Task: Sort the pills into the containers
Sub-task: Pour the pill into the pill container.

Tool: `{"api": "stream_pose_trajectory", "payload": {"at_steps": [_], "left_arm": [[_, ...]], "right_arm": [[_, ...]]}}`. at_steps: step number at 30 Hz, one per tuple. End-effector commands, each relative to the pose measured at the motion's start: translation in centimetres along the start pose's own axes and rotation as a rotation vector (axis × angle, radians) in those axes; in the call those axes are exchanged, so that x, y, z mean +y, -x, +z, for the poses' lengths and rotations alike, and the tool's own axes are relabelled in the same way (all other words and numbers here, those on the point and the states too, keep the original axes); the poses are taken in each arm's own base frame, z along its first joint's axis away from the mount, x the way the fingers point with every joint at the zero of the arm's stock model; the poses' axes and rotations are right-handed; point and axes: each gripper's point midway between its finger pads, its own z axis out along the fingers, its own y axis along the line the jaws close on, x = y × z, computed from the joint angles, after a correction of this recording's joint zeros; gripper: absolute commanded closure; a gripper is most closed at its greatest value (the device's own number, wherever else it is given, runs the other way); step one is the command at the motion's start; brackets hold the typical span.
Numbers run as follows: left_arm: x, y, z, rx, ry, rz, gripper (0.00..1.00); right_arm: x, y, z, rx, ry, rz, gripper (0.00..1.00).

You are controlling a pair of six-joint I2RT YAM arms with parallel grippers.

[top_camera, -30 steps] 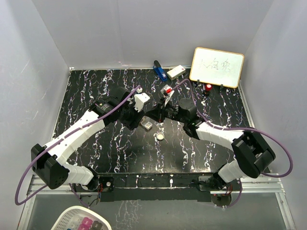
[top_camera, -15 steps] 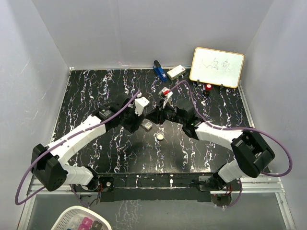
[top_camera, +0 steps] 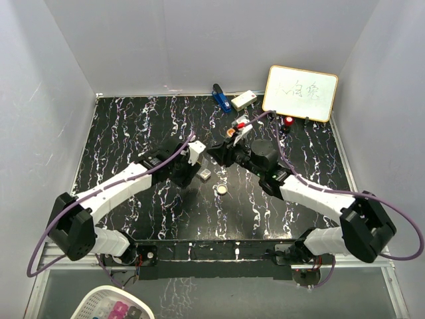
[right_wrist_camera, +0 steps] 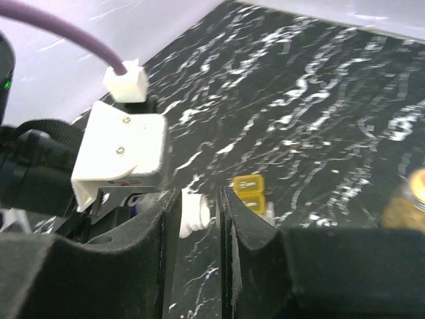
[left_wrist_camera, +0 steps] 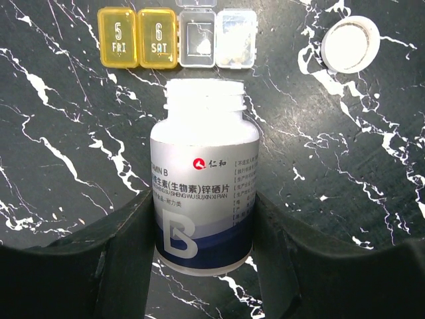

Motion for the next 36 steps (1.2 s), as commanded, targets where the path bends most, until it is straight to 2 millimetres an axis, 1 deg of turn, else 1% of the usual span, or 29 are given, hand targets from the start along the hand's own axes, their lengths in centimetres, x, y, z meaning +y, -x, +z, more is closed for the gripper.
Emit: {"api": "stream_pose_trajectory", "payload": {"at_steps": [1,4,8,12,16,25,36], "left_arm": [[0.6,1.4,0.2,0.003,0.030,-0.011,1.00],[0.5,1.1,1.1,0.040,0.024,-0.008,1.00],[0.8,0.9,2.0,0.082,0.035,-0.003,1.00],[1.2,1.0,2.6,0.095,0.046,-0.008,1.00],[1.4,1.1,3.1,0.123,0.047,-0.009,1.00],[1.7,0.5,3.8,0.204,0.045,-0.002,1.00],[1.5,0.6,4.2,0.246,0.024,0.008,1.00]], "right_arm": [[-5.0,1.6,-1.9,-0.098,-0.312,0.019,0.75],[-7.1,0.8,-3.1,-0.100,-0.438,0.035,0.76],[-8.4,0.0,-4.3,-0.099,-0.515,0.041,0.76],[-8.8,-0.6,-4.6,-0.088,-0.534,0.037,0.76],[-9.3,-1.8,-4.6,-0.060,-0.556,0.045,0.76],[-10.0,-4.1,-4.7,-0.015,-0.578,0.073,0.77],[-10.0,-4.2,-4.9,-0.020,-0.579,0.071,0.77]]}}
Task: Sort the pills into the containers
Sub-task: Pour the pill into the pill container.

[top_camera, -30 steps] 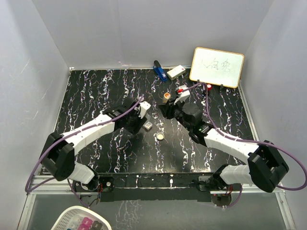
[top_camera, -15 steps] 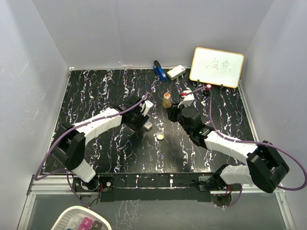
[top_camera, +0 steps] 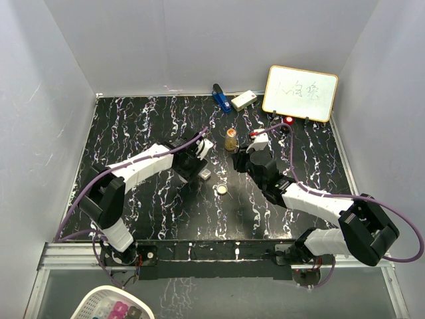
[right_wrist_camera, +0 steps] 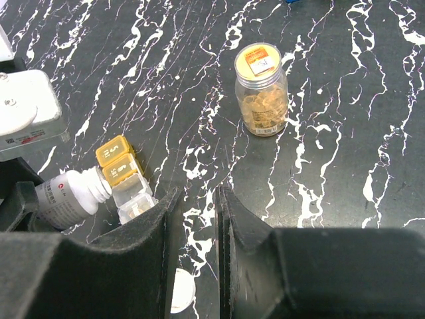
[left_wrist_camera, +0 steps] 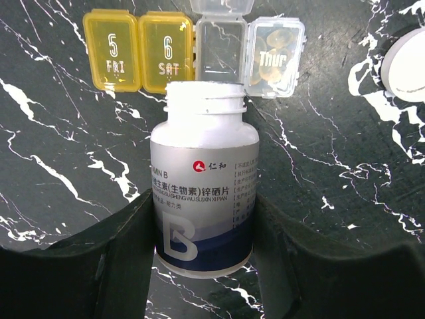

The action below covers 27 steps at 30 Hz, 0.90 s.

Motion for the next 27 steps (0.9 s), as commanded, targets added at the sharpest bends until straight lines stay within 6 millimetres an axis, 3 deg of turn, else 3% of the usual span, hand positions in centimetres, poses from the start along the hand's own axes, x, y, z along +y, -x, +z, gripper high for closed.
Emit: {"api": "stream_pose_trajectory", "payload": {"at_steps": [1,27], "left_arm": [[0.19,0.81,-0.54,0.004,-0.007,0.007,1.00],[0.20,1.02,-0.40,0.111,-0.025,0.037,1.00]], "right_arm": [[0.20,1.15,0.12,-0.048,0.000,0.020,0.77],[0.08,0.76,0.22,-0.043,-0.004,0.018,0.77]]}}
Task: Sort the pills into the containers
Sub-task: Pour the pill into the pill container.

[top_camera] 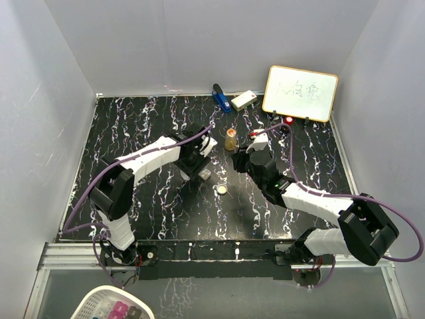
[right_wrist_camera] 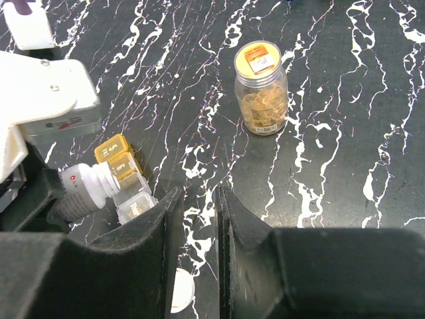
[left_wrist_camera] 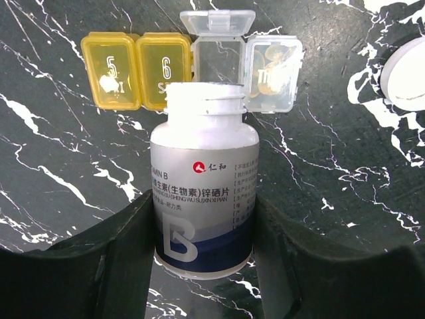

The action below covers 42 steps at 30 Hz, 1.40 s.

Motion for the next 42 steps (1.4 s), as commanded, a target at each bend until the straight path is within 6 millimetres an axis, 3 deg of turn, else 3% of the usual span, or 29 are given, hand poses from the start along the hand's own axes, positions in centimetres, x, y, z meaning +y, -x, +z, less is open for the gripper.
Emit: {"api": "stream_pose_trajectory", "payload": {"at_steps": [1,42], "left_arm": [[0.07,-0.22,-0.42,0.050,-0.013,0.009,1.00],[0.43,0.09,-1.22,0.175,-0.006,0.012,1.00]], "right_arm": [[0.10,0.94,0.16,-0.047,-0.002,0.020,0.77],[-0.15,0.36,-0.06,-0.044,-0.003,0.028,0.77]]}}
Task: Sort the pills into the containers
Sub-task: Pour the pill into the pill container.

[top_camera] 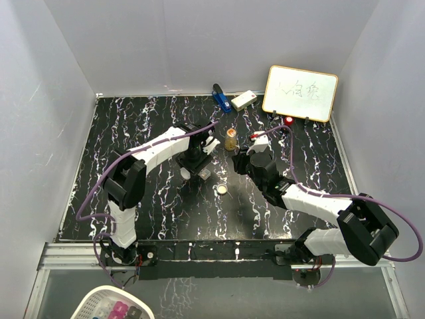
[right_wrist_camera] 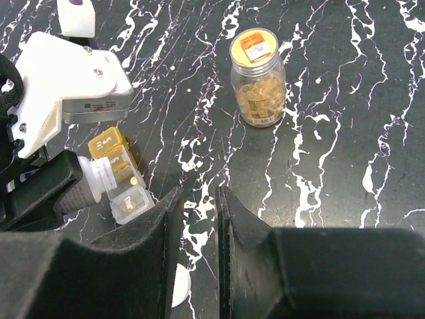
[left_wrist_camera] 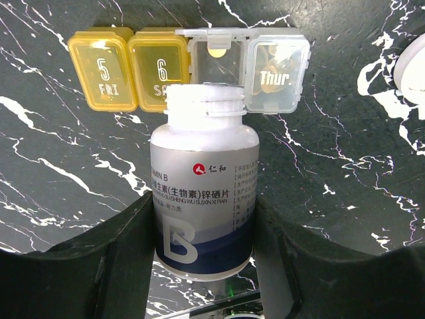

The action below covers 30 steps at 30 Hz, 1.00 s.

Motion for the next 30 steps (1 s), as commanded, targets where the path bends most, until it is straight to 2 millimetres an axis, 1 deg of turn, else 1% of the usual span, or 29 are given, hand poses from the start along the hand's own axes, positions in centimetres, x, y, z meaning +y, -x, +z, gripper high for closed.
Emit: {"api": "stream_pose_trajectory", "payload": {"at_steps": [1,5,15,22,30], "left_arm": [[0.28,-0.57,-1.12,0.013,0.012,-0.008,1.00],[0.33,-0.58,-1.38,0.013,0.015,-0.011,1.00],[0.39,-0.96,-1.05,0.049,0.025,-0.012,1.00],[0.28,-0.61,-1.04,0.004,0.024,-0.015,1.00],[0.33,-0.24,-1.58,-0.063,0.032,-0.028,1.00]], "right_arm": [[0.16,1.02,0.05,-0.050,0.001,0.025,0.77],[0.22,0.98,0.04,-0.049,0.005,0.029,0.77],[0.25,1.01,-0.03,-0.049,0.007,0.028,0.77],[0.29,0.90,-0.05,-0.047,0.010,0.030,0.77],[0.45,0.93,0.00,-0.043,0.018,0.027,0.77]]}}
